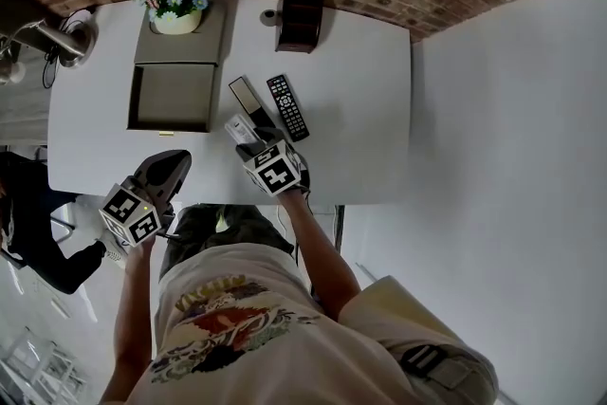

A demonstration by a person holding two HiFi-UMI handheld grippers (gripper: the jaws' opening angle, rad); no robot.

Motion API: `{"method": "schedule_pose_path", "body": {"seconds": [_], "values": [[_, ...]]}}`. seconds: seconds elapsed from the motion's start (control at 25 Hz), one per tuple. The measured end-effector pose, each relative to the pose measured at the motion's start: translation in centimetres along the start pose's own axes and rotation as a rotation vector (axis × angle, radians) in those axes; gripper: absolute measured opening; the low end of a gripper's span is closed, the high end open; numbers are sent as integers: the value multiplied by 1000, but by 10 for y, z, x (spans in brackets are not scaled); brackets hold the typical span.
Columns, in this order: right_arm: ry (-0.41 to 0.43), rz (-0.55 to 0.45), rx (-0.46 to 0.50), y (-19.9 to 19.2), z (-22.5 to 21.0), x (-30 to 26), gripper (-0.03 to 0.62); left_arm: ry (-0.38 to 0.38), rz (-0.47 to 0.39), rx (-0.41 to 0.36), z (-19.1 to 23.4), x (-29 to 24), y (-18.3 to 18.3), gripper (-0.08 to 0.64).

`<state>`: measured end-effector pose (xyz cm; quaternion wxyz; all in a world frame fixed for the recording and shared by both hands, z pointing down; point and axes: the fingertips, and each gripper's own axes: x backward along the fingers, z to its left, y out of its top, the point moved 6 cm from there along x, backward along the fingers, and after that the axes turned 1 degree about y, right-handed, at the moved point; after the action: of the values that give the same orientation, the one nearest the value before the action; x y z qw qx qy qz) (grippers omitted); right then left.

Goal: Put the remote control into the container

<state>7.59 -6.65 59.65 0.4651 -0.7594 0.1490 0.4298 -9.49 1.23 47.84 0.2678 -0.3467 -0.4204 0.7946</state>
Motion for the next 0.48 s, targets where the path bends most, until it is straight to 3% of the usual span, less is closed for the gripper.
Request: {"method": "schedule_pose_path", "body": {"seconds": [0.48], "values": [[-14,-20,49,31,8,9,232,-46,-19,-10,16,2,9,5]]}}
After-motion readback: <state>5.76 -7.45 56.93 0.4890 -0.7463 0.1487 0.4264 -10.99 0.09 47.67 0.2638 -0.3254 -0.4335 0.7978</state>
